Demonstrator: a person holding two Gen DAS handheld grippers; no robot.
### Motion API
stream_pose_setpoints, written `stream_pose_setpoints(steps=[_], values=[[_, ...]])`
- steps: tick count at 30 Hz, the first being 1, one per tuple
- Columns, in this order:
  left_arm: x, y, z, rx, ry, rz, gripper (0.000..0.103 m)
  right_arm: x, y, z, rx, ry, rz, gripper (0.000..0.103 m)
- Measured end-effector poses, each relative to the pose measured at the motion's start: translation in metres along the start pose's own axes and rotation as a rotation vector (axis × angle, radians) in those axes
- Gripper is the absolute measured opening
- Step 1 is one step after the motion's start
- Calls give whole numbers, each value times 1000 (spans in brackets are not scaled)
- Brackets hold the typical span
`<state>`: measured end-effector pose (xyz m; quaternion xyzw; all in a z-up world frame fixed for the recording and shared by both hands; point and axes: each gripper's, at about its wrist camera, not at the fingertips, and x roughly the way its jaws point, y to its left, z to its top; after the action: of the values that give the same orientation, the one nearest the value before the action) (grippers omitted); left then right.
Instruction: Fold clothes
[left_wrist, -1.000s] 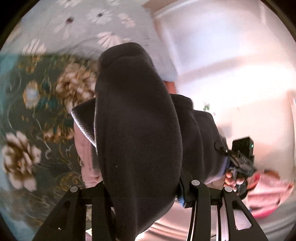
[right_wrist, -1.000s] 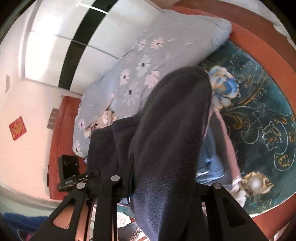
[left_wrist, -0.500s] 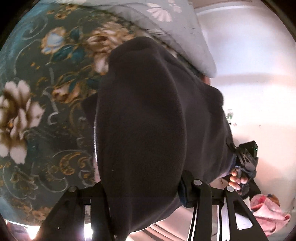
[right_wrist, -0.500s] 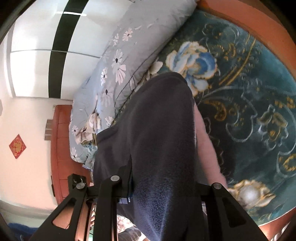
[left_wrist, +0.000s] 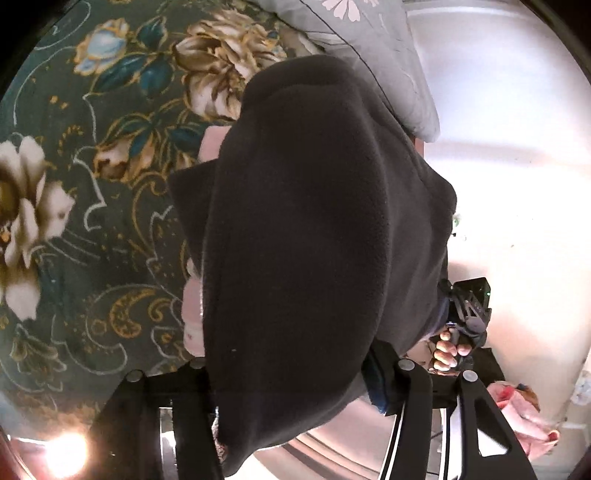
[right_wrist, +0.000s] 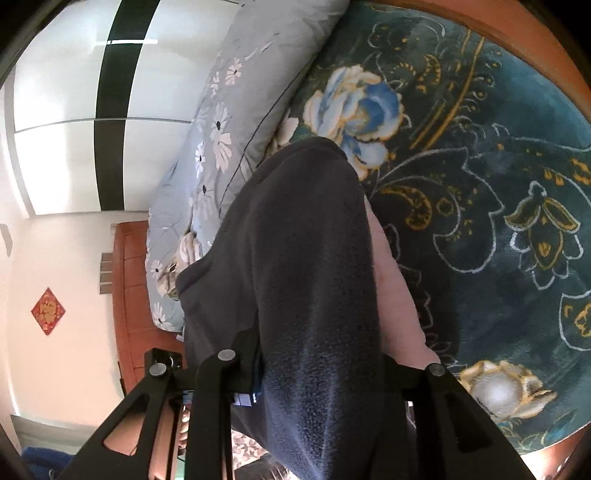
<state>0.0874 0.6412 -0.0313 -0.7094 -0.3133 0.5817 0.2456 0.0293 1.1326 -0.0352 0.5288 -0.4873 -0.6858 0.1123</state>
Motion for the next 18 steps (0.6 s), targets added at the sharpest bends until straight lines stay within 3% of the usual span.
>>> stream_pose_setpoints(steps=[4, 7, 12, 16, 18], values=[[-20, -5, -5, 13, 17, 45, 70, -16, 1, 0, 10, -19, -11, 45], [-48, 1, -11, 9, 4, 96, 72, -28, 2, 0, 17, -33, -19, 45], [-98, -2, -24, -4, -119, 190, 73, -70, 20, -10, -18, -150, -146, 46], [-105, -54, 4, 140, -217, 310, 73, -91, 62, -31, -137, -251, -271, 46], [-89, -77, 21, 225, -237, 341, 73, -84, 86, -45, -201, -277, -275, 46]])
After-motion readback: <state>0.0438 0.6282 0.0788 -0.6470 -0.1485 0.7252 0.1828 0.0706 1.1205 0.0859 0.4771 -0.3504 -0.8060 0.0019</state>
